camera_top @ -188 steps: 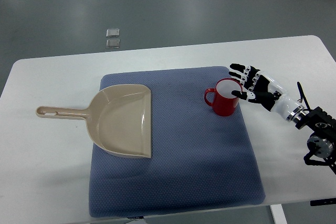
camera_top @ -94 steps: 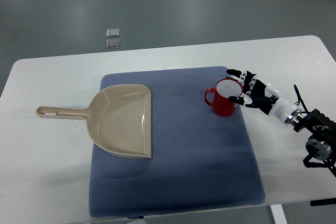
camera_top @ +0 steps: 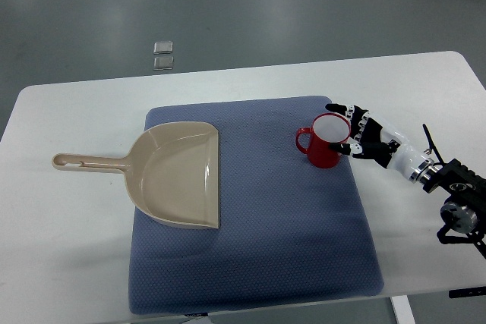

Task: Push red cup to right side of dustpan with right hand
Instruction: 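Press the right hand against the red mug and push it toward the dustpan, then keep pushing the red mug with the right hand against the dustpan's edge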

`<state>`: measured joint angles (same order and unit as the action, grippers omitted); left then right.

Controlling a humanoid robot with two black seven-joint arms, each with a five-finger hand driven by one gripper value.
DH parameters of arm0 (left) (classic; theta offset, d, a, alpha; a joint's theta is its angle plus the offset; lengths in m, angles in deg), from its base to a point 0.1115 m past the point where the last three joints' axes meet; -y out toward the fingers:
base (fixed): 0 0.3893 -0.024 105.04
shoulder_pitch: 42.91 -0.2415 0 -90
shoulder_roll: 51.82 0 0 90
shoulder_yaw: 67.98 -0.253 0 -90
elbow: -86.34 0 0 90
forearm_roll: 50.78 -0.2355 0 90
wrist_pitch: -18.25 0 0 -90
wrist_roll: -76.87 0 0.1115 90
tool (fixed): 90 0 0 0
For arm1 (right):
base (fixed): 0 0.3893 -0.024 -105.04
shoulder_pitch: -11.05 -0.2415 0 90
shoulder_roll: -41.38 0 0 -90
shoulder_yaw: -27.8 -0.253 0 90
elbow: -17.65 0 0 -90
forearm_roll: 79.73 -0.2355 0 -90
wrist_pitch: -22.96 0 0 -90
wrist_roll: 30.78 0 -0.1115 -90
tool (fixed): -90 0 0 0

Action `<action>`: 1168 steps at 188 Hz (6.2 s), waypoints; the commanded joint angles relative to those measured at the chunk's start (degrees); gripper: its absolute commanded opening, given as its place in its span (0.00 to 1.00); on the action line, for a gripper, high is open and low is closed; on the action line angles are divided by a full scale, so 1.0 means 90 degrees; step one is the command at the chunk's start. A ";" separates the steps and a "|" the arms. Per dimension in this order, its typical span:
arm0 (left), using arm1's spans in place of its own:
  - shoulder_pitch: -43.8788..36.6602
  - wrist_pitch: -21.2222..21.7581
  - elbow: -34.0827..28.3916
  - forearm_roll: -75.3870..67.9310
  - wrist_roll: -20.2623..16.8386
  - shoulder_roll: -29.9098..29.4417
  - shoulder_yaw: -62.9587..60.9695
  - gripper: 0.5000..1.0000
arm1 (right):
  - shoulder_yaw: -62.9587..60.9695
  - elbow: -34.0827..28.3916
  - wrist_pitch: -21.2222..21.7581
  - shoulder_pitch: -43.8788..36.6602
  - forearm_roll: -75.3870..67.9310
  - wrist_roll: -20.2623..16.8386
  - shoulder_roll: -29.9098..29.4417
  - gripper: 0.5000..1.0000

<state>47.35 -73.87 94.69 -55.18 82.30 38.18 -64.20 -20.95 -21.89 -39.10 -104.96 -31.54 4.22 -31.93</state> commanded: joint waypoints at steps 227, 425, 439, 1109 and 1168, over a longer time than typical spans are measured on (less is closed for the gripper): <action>0.0000 0.0001 0.0000 0.0000 0.0003 0.0000 0.0001 1.00 | 0.0026 0.0068 -0.0360 0.0000 0.0182 0.0000 -0.0331 0.83; 0.0000 0.0001 0.0000 0.0000 0.0002 0.0000 0.0001 1.00 | 0.0133 0.0156 -0.0370 -0.0049 0.0182 0.0000 -0.0907 0.68; 0.0000 0.0001 0.0000 0.0000 0.0003 0.0000 0.0001 1.00 | 0.0143 0.0156 -0.0399 -0.0059 0.0182 0.0000 -0.0976 0.68; 0.0000 0.0001 0.0000 0.0000 -0.0007 0.0000 0.0001 1.00 | 0.1344 -0.0195 -0.0409 -0.0225 0.0534 0.0000 -0.1855 0.83; 0.0000 0.0001 0.0000 0.0000 -0.0007 0.0000 0.0001 1.00 | 0.1344 -0.0205 -0.0370 -0.0225 0.0514 0.0000 -0.1855 0.86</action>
<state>47.35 -73.87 94.69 -55.18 82.27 38.18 -64.21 -8.93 -23.72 -42.71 -106.95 -26.91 4.22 -48.62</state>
